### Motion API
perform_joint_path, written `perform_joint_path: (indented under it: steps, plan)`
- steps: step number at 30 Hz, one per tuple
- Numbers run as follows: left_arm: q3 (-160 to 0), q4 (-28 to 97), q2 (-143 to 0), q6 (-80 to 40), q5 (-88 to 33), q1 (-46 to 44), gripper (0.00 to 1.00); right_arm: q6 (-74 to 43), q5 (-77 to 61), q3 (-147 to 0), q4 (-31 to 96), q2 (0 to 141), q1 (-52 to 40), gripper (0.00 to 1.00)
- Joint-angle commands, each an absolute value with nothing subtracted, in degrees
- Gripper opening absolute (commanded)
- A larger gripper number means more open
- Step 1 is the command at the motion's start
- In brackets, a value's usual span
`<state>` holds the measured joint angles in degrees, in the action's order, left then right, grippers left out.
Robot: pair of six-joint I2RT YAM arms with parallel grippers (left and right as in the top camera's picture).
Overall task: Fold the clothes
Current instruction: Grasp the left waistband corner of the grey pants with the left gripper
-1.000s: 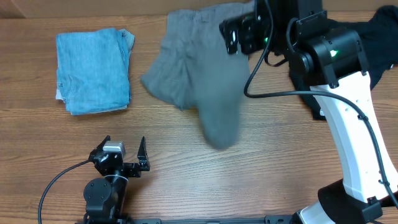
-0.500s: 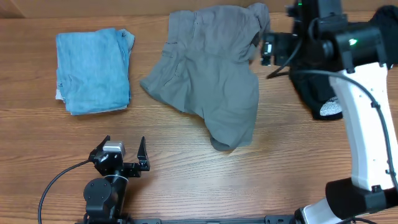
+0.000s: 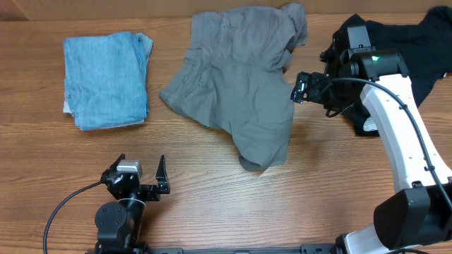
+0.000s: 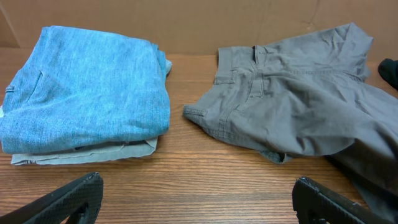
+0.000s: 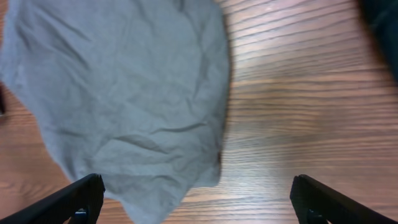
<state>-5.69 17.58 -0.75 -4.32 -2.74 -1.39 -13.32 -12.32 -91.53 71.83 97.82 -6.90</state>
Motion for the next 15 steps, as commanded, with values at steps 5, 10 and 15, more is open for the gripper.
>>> perform_joint_path:
  steps: [5, 10, 15]
  plan:
    - [-5.67, 11.09, -0.27, -7.77, -17.74, -0.78, 1.00, -8.69, -23.64, -90.74, 69.41, 96.42, -6.98, 1.00]
    - [-12.10, 12.67, -5.08, -7.40, -19.31, -0.78, 1.00, -8.88, -28.67, -90.76, 67.31, 96.42, -6.98, 1.00]
    - [-24.10, 16.45, -22.28, -4.38, -19.11, -0.78, 1.00, -8.99, -30.81, -90.83, 67.70, 96.38, -6.92, 1.00]
